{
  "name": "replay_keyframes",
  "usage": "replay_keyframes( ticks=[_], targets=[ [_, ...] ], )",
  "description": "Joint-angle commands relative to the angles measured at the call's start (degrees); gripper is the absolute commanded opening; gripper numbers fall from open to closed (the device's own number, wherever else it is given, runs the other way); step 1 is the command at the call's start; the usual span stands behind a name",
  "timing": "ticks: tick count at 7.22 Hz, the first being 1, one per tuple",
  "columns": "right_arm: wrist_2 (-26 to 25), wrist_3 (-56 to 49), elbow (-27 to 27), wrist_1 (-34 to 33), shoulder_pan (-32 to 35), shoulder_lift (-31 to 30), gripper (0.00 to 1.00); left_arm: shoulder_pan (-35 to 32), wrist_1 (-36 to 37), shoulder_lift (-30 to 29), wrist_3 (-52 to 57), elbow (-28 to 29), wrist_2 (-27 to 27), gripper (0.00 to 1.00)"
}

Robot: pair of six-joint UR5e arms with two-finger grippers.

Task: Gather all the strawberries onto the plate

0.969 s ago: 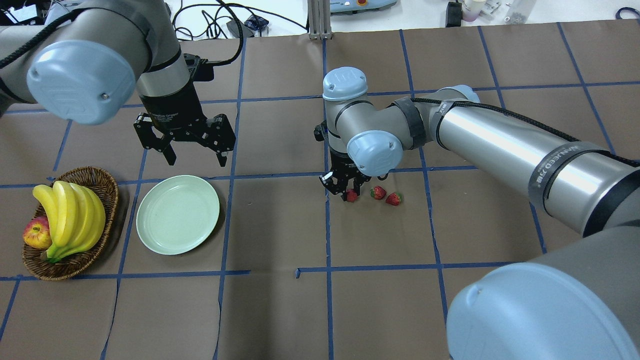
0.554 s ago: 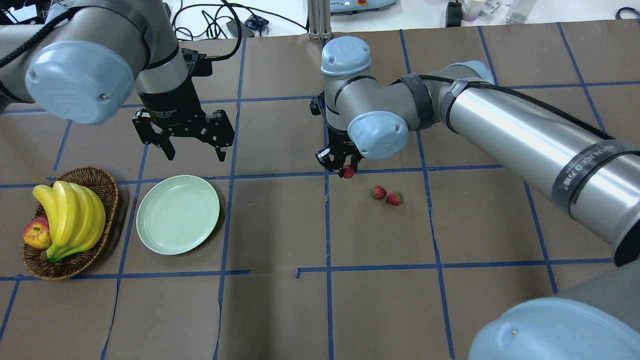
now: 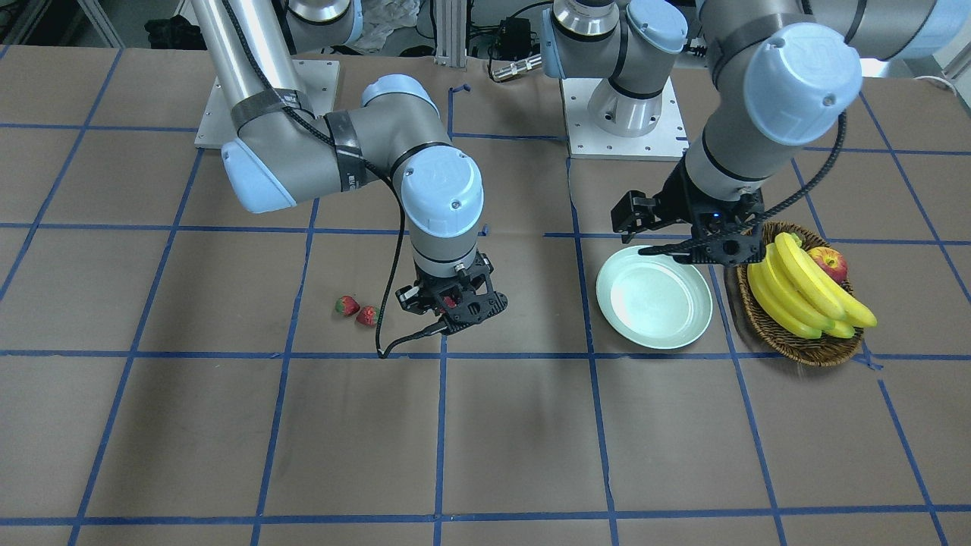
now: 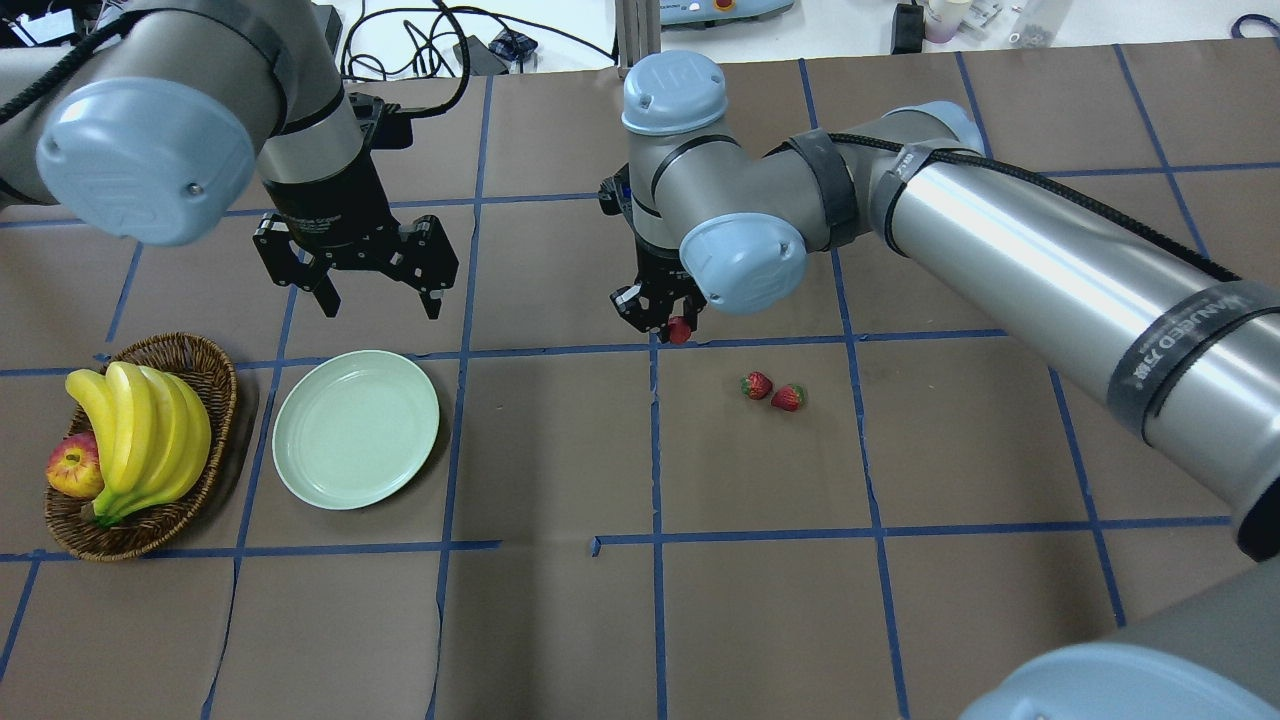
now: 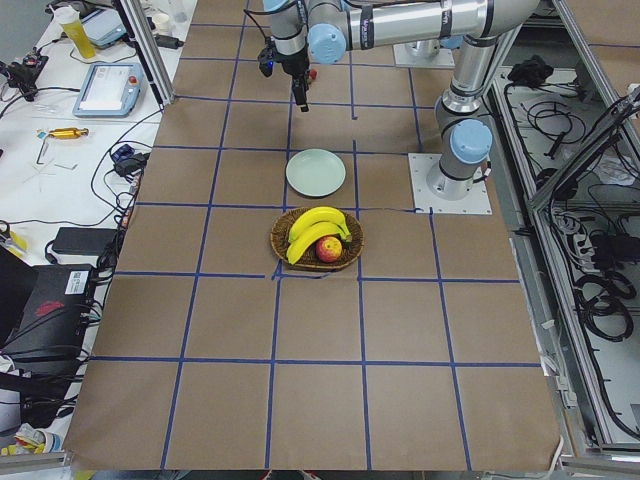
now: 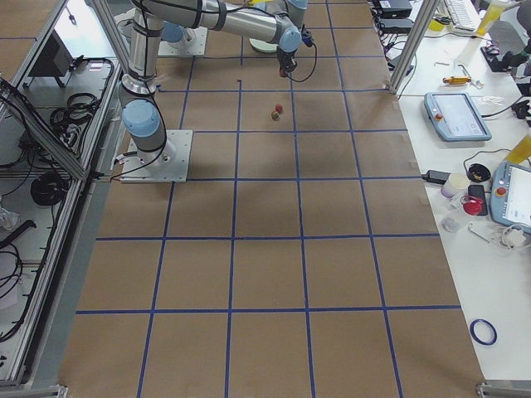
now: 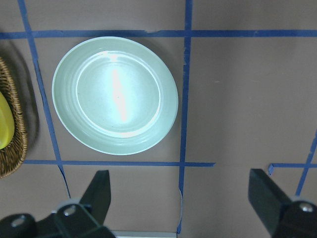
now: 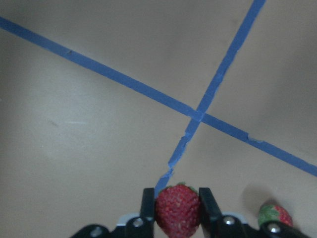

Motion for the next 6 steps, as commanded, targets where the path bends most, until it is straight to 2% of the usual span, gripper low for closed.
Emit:
replay_keyframes(
  ticks=[1,3,4,5,6],
  targets=[
    [0.22,0.22,-0.07,-1.69,3.31,2.63,0.0,2.29,0.07,-0.12,3.49,-1.22,0.13,1.0],
    [0.83,0.83,0.02,-5.39,5.69,6.42,0.0,2.29,1.39,-0.3,3.4,-3.07,0.13,1.0],
    [4.58,0.83,0.1,-5.57,5.7,6.78,0.0,2.29,1.48,-0.3,3.32,-3.6,0.13,1.0],
    [4.79,0.57,0.45,-5.48,5.7,7.05,0.23,2.29,1.48,-0.3,3.4,-3.69,0.13,1.0],
    [4.7,0.22,0.63,-5.48,5.7,7.22,0.52,2.29,1.48,-0.3,3.49,-3.87,0.31,1.0]
  ],
)
